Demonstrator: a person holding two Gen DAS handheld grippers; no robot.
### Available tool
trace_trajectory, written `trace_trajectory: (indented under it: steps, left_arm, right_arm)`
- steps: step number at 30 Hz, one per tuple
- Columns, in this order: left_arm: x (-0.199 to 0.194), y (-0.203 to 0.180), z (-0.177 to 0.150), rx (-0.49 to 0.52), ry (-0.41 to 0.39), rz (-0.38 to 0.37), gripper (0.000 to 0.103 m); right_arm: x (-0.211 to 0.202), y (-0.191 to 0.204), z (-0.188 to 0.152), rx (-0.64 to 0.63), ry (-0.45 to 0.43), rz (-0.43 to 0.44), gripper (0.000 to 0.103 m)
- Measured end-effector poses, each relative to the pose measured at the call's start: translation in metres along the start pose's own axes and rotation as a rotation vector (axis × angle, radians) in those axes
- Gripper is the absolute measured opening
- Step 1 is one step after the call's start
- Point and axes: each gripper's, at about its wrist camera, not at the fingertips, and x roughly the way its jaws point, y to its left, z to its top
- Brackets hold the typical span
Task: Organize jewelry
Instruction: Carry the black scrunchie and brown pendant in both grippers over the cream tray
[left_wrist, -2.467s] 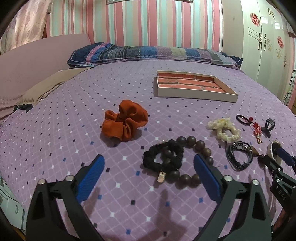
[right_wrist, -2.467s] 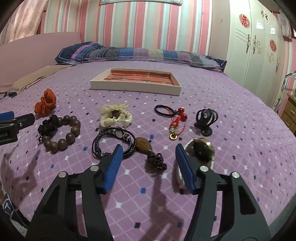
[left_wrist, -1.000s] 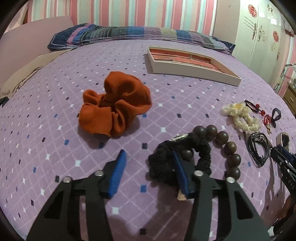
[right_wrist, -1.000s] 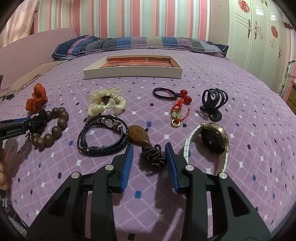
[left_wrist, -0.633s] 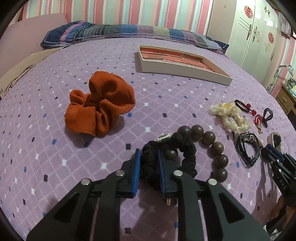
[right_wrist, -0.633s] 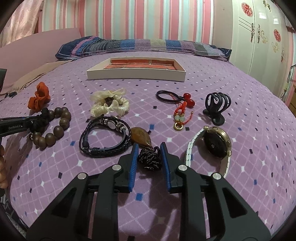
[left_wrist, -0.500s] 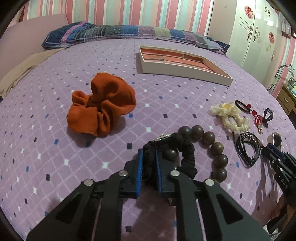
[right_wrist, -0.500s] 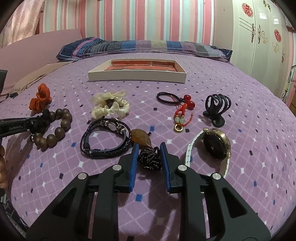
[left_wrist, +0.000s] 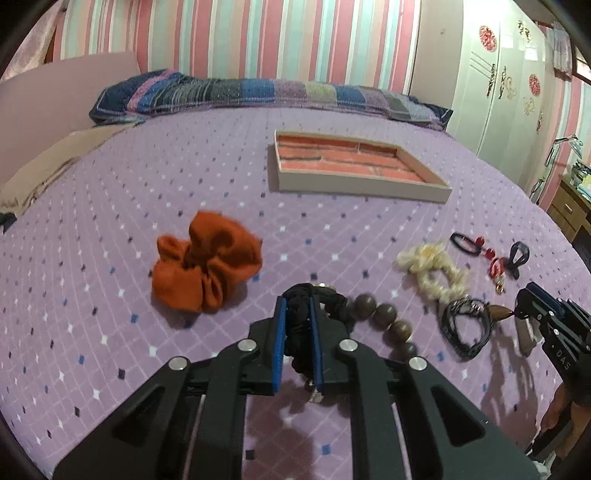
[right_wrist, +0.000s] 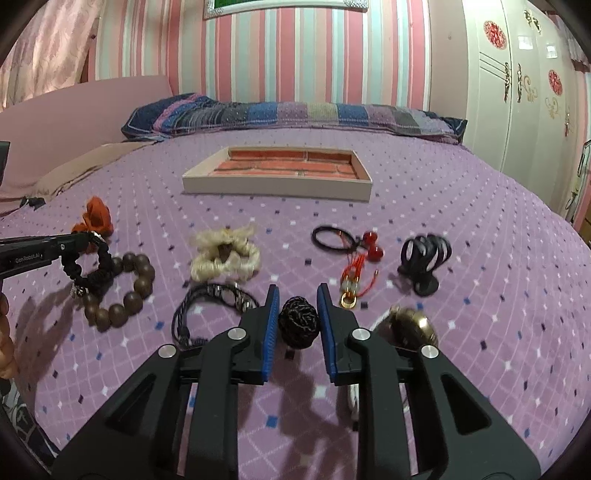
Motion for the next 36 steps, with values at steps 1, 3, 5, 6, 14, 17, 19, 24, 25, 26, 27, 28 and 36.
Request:
trace_trajectory:
  steps: [1,3,5,6,14,17,19,24,25,26,27,28,36]
  left_arm:
    - [-0.001,-0.002,0.004,0.005,-0.008,0.0,0.013]
    - [-0.001,-0.005,0.009,0.012,-0.019,0.002,0.013]
    - [-0.001,-0.008,0.016,0.018,-0.029,-0.002,0.013]
    - [0.0,-0.009,0.019,0.019,-0.033,-0.002,0.013]
    - [0.016,-0.013,0.063,0.002,-0.053,-0.009,0.013]
    - [0.028,-0.013,0.085,-0.012,-0.048,-0.021,0.013]
    - [0.039,-0.015,0.103,-0.012,-0.045,-0.029,0.013]
    - [0.078,-0.023,0.149,-0.006,-0.032,-0.019,0.013]
    - [0.084,-0.024,0.155,-0.006,-0.03,-0.018,0.013]
    - [0.092,-0.025,0.164,-0.007,-0.029,-0.016,0.013]
    - [0.102,-0.027,0.175,-0.007,-0.028,-0.01,0.013]
    - [0.11,-0.026,0.183,-0.008,-0.027,-0.005,0.013]
    - [0.185,-0.034,0.24,-0.006,-0.011,0.035,0.013]
  right_arm:
    - [0.001,-0.001,0.002,0.003,-0.001,0.003,0.021]
    - [0.004,-0.005,0.009,0.014,-0.002,0.013,0.021]
    - [0.008,-0.006,0.014,0.017,0.001,0.02,0.021]
    - [0.011,-0.007,0.018,0.017,0.003,0.025,0.021]
    - [0.036,-0.016,0.056,0.053,0.009,0.065,0.021]
    - [0.051,-0.021,0.079,0.067,0.014,0.079,0.021]
    - [0.061,-0.023,0.096,0.063,0.003,0.077,0.021]
    - [0.103,-0.028,0.143,0.044,-0.02,0.047,0.021]
    - [0.112,-0.03,0.15,0.047,-0.016,0.044,0.021]
    - [0.122,-0.032,0.159,0.048,-0.014,0.037,0.021]
    - [0.137,-0.034,0.17,0.046,-0.011,0.028,0.021]
    - [0.146,-0.037,0.176,0.044,-0.008,0.022,0.021]
    - [0.239,-0.049,0.229,0.032,0.025,-0.029,0.021]
